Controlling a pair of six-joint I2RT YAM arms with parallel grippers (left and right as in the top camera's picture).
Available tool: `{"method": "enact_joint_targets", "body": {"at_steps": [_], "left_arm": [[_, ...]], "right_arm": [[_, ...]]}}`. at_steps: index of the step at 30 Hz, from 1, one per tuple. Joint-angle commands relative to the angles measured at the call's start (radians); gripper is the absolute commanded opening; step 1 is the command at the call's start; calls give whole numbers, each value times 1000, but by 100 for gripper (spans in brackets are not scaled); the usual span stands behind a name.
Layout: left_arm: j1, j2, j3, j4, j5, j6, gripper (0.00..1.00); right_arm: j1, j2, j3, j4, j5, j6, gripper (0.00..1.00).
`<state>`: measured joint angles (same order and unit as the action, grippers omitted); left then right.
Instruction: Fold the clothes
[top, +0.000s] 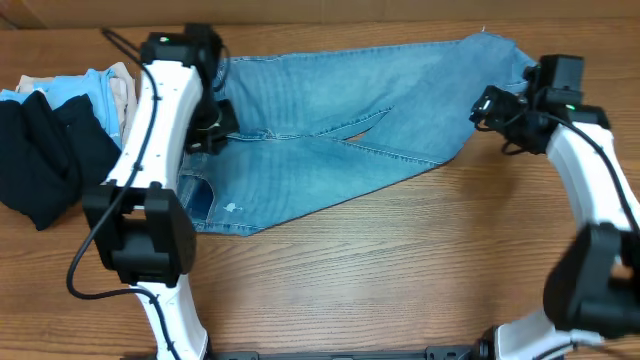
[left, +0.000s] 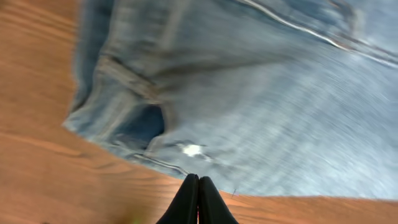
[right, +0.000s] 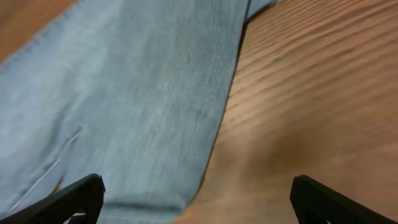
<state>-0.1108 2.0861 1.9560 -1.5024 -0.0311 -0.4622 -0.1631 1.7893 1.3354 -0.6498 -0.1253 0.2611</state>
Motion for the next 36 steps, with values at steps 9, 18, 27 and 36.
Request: {"method": "enact_joint_targets", "body": {"at_steps": [9, 18, 27, 36], "left_arm": [[-60, -5, -5, -3, 17, 39, 4], [-60, -5, -5, -7, 17, 40, 4], [-60, -5, -5, -6, 17, 39, 6], [-59, -5, -5, -3, -23, 40, 6]], "right_arm": [[0, 259, 8, 347, -14, 1, 100], [-3, 363, 8, 575, 27, 4, 96], [-3, 390, 9, 609, 61, 5, 4], [-53, 162, 9, 295, 137, 5, 4]]}}
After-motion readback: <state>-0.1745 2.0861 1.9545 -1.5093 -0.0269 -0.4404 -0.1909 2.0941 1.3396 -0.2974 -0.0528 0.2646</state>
